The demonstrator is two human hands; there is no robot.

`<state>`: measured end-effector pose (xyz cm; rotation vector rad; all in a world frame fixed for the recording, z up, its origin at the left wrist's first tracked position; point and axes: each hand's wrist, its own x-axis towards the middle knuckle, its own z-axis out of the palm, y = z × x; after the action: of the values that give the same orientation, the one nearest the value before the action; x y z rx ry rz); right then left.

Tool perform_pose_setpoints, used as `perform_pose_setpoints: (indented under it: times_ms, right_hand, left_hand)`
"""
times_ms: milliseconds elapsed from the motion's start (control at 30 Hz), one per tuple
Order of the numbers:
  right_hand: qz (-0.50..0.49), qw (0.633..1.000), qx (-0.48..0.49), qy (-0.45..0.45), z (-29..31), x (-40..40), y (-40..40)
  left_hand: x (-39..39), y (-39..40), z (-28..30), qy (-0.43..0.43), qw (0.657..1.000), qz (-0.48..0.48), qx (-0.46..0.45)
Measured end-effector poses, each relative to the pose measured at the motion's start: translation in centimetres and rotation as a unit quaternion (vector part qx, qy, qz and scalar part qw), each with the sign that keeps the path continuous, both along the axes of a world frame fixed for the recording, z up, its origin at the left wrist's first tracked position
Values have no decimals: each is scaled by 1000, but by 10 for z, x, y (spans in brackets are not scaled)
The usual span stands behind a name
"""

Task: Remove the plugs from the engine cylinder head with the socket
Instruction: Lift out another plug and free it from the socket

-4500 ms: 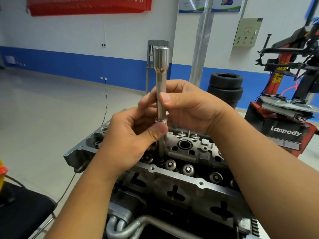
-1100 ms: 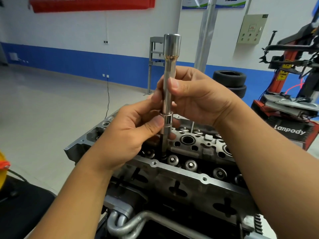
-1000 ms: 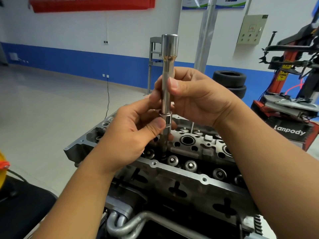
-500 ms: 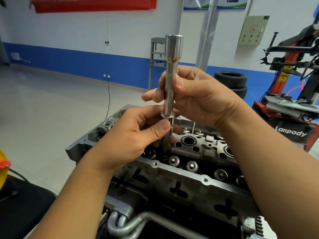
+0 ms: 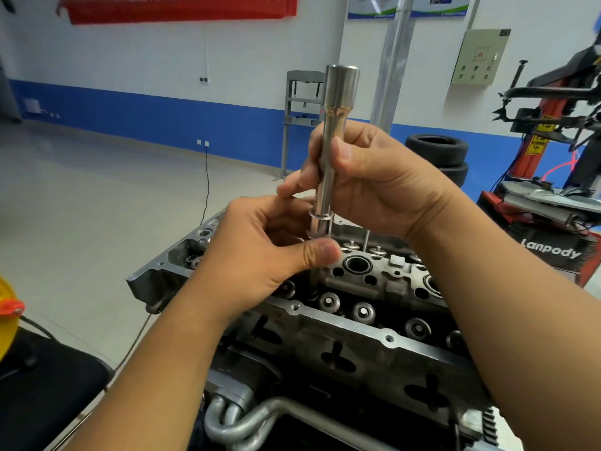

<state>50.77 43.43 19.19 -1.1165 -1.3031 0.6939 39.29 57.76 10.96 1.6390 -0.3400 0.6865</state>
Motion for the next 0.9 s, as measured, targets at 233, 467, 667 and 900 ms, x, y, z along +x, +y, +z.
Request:
perform_pose_setpoints:
  times_ms: [233, 467, 667, 900]
  right_hand:
    - [23, 1000, -17, 9, 0, -1, -2]
    - [-7, 1000, -12, 21, 0, -1, 1]
    - [-7, 1000, -15, 18, 2, -4, 1]
    - [2, 999, -24, 24, 1, -2, -1]
  left_hand:
    - [-6, 6, 2, 31, 994, -107, 1]
    - [-1, 1, 0, -3, 999, 20, -26]
    - [-4, 8, 3, 73, 989, -129, 23]
    - [0, -2, -2, -9, 1000, -23, 0]
